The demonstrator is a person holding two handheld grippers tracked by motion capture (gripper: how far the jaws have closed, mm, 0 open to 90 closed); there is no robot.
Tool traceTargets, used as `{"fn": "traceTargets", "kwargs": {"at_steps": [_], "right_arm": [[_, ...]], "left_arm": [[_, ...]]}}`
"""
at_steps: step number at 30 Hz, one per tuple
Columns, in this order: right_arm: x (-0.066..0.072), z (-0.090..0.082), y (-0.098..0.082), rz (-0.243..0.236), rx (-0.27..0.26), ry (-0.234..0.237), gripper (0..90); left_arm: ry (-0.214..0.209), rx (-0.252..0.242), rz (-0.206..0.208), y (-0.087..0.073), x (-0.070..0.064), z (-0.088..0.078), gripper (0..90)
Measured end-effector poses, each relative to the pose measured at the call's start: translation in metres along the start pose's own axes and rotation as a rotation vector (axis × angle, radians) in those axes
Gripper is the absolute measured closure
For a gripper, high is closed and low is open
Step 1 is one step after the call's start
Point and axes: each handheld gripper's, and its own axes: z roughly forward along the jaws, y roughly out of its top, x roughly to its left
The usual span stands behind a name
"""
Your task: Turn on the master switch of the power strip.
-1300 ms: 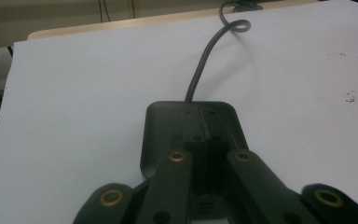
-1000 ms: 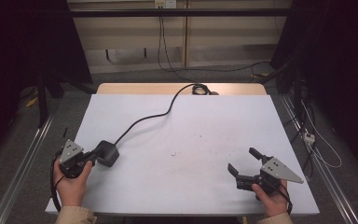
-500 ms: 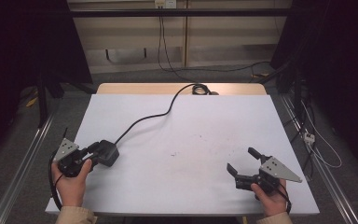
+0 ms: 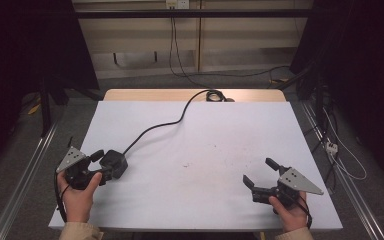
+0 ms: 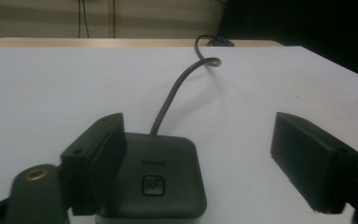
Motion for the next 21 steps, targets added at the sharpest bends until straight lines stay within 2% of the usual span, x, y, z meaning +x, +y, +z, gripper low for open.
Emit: {"fn": "traceTargets", "kwargs": {"at_steps": [4, 11, 14, 18, 21], "right_arm": [[0.0, 0.0, 0.0, 0.0, 0.002, 0.005, 3.2], [0.0, 0.0, 0.0, 0.003, 0.004, 0.004, 3.1], [0.0, 0.001, 0.0, 0.004, 0.008, 0.007, 3.1], [0.0, 0.0, 0.0, 0.007, 0.009, 0.011, 3.1], [0.0, 0.001, 0.0, 0.008, 0.011, 0.013, 3.0]], "left_arm": [[-0.015, -0.01, 0.005, -0.001, -0.002, 0.001, 11.4], [-0.026, -0.018, 0.017, -0.002, -0.005, 0.002, 6.8], [-0.027, -0.013, 0.039, -0.004, -0.007, 0.003, 6.1], [-0.052, -0.02, 0.054, -0.006, -0.009, 0.002, 4.9], [-0.07, -0.024, 0.03, -0.007, -0.011, 0.003, 4.8]]}}
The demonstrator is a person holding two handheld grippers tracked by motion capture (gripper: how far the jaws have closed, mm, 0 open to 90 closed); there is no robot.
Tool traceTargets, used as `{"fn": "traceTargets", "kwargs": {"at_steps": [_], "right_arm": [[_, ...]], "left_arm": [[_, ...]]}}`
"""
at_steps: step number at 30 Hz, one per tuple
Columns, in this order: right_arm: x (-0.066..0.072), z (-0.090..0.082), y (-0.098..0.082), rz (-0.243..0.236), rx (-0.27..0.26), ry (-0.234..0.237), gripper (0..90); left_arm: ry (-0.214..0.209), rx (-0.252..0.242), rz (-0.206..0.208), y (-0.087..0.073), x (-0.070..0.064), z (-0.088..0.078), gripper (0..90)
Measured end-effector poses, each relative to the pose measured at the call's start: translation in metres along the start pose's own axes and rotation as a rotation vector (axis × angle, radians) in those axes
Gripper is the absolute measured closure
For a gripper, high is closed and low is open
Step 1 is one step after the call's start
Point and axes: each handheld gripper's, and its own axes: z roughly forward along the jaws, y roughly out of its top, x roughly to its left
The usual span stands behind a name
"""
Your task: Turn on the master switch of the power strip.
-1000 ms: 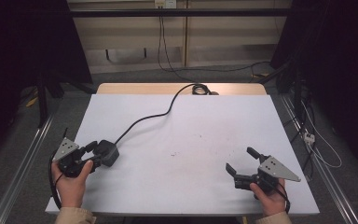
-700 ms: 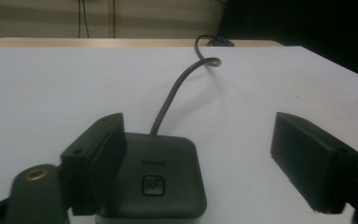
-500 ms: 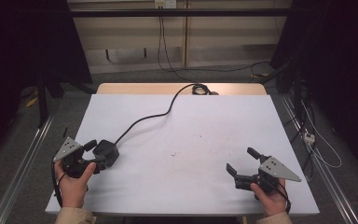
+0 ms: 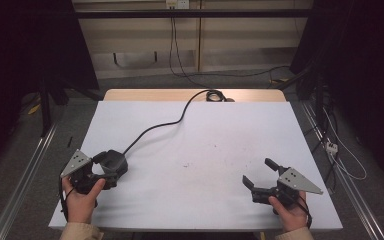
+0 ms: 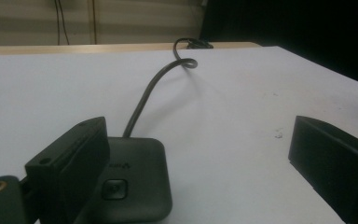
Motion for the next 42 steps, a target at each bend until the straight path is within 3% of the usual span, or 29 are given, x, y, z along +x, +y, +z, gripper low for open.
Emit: {"fn": "traceTargets", "kwargs": {"at_steps": [14, 17, 22, 30, 42], "right_arm": [[0.001, 0.001, 0.0, 0.0, 0.008, 0.013, 2.7], [0.001, 0.001, 0.0, 0.001, 0.009, 0.015, 2.7], [0.002, 0.002, -0.001, 0.0, 0.016, 0.022, 2.7], [0.002, 0.002, -0.001, 0.004, 0.019, 0.027, 2.7], [0.001, 0.001, -0.002, 0.006, 0.023, 0.026, 2.7]], "left_arm": [[-0.033, -0.013, 0.018, -0.006, -0.013, 0.0, 3.5], [-0.04, -0.015, 0.046, -0.006, -0.018, 0.0, 3.6], [-0.055, -0.015, 0.056, -0.007, -0.023, 0.0, 3.6], [-0.061, -0.021, 0.072, -0.009, -0.025, -0.001, 3.6], [-0.06, -0.044, 0.058, -0.011, -0.022, -0.005, 3.6]]}}
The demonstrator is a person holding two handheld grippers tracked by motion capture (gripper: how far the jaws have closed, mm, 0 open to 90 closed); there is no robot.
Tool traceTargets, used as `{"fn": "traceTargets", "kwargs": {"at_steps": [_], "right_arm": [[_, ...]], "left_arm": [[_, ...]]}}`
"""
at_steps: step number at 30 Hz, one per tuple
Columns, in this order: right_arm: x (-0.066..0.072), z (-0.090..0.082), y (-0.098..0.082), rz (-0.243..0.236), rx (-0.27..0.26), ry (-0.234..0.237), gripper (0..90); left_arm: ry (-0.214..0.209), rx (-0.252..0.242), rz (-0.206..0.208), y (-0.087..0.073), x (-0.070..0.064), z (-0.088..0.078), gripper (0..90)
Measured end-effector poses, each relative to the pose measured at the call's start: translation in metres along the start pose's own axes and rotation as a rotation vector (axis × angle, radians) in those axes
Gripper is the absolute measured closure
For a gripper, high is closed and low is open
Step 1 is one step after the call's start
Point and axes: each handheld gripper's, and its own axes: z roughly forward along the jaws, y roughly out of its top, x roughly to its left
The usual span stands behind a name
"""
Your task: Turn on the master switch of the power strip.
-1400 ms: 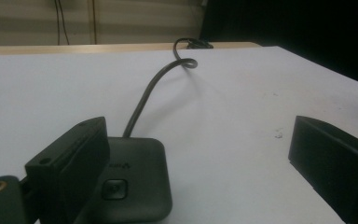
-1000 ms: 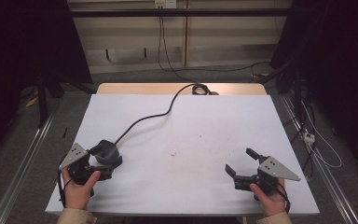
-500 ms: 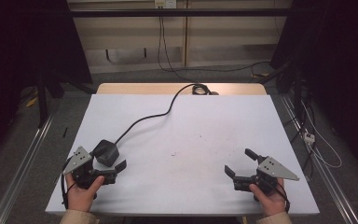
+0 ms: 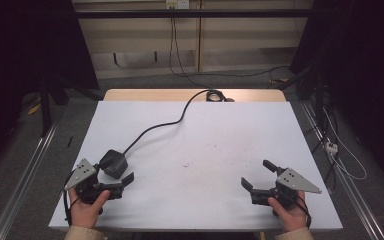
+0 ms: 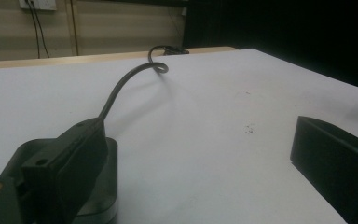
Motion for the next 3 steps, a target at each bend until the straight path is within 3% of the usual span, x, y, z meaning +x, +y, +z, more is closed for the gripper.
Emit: {"fn": "traceTargets", "kwargs": {"at_steps": [3], "right_arm": [[-0.0001, 0.0006, 0.0001, 0.001, 0.003, 0.001, 2.7]], "left_arm": [[0.008, 0.002, 0.0, -0.0008, 0.0024, -0.0007, 3.6]]}}
